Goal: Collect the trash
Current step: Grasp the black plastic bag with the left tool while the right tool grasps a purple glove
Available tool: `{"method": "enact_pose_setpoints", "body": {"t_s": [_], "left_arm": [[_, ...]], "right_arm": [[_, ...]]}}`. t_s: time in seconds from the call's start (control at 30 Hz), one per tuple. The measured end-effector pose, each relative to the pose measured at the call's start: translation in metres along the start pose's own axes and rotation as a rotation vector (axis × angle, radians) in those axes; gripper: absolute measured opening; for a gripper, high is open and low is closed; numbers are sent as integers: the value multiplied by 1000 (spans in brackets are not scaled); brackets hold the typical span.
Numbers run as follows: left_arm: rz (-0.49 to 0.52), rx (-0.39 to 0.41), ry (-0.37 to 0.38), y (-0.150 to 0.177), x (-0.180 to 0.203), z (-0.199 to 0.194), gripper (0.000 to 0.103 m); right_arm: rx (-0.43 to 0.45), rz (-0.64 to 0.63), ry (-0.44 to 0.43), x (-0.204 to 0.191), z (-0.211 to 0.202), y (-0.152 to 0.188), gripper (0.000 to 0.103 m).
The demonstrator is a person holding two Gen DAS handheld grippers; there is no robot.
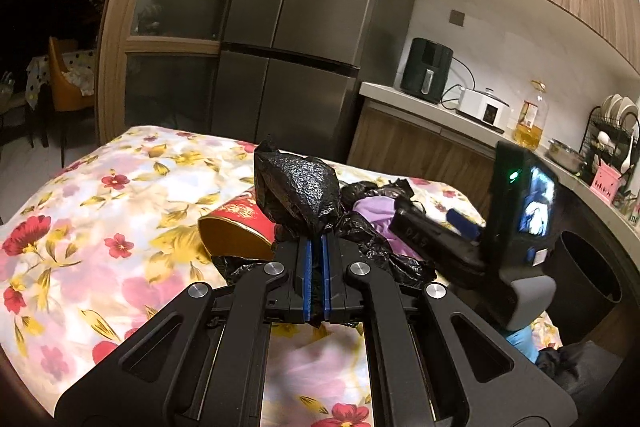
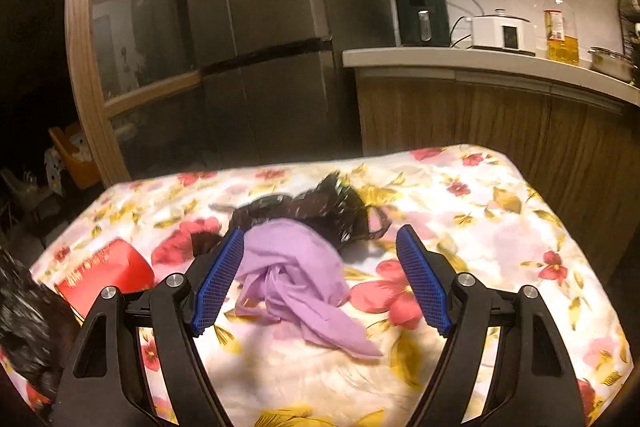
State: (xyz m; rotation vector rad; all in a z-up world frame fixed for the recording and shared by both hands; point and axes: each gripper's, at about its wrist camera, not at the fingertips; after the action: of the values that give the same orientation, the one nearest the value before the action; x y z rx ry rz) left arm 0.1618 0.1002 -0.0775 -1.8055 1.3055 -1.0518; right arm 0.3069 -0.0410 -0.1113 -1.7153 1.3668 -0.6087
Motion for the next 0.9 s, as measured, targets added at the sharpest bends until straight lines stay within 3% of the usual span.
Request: {"method": "enact_pose_setpoints", "body": {"t_s": [0.17, 0.3, 0.53, 0.63, 0.9], "left_arm": [[-10, 5, 2, -3, -2, 1, 3], [-8, 3, 6, -4, -3, 2, 3], [-12, 10, 9, -5, -5, -2, 3], [-11, 13, 7, -6, -4, -3, 3], [-6, 17, 0, -8, -1, -8, 3]], "right_arm": [[-27, 3, -13, 0, 7, 6, 70], [-85, 18, -24, 2, 19, 8, 61], [-144, 9, -69, -2, 27, 12, 21], [-141, 4, -81, -3, 24, 13, 11], [-72, 14, -94, -2, -5, 14, 4]]}}
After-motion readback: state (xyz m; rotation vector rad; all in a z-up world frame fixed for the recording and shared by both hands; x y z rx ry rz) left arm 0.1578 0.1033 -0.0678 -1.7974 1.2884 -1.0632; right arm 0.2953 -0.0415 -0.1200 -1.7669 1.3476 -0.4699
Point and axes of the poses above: each gripper's, at about its wrist camera, not at the fingertips, and z roughly the way its jaws point, x to its right, y to its underside, and after that the axes turned 5 degrees about -x, right-handed
